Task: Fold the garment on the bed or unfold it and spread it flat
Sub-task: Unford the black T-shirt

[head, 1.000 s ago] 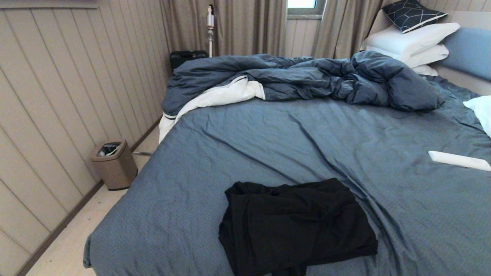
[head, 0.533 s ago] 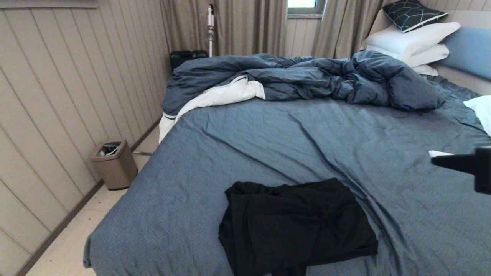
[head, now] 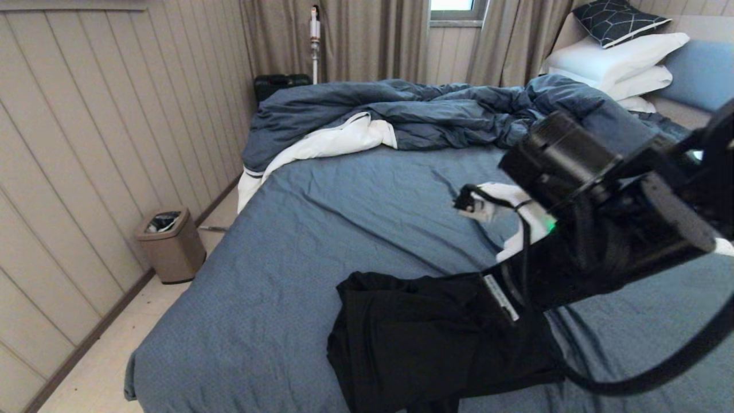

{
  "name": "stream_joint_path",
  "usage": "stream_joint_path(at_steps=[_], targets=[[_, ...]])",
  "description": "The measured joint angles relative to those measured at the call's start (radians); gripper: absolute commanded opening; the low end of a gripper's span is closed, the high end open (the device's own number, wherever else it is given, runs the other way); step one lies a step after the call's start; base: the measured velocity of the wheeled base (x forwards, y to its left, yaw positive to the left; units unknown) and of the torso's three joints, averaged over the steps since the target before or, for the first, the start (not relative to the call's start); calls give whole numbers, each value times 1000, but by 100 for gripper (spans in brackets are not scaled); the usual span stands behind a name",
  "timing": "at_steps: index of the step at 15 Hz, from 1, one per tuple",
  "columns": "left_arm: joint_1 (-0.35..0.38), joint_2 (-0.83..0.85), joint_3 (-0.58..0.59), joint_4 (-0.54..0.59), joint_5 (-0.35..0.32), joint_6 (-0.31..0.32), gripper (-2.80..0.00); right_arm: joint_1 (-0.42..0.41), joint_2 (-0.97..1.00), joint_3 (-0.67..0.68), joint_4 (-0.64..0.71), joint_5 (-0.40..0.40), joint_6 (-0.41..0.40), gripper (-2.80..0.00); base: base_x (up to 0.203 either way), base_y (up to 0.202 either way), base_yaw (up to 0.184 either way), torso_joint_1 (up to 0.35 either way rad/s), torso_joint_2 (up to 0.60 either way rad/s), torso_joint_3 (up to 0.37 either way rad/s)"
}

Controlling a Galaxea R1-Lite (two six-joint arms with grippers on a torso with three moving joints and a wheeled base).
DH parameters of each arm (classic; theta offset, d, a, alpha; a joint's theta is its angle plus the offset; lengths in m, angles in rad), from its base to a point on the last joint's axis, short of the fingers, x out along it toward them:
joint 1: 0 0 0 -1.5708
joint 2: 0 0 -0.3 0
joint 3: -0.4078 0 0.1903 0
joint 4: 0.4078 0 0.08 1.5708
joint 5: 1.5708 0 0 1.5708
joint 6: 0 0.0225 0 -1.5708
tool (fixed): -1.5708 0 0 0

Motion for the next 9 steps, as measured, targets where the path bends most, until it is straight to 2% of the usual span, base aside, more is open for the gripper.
stream_joint_path(at_steps=[3, 5, 9], targets=[[0, 0, 0, 0, 0, 0, -280, 63, 75, -4, -3, -17, -23, 0, 0, 0, 0, 0, 0, 0], [0, 0, 0, 0, 0, 0, -280, 96, 118, -5, -34, -61, -20, 0, 0, 0, 0, 0, 0, 0], [0, 0, 0, 0, 0, 0, -280, 154, 190, -5, -181, -116, 9, 0, 0, 0, 0, 0, 0, 0]])
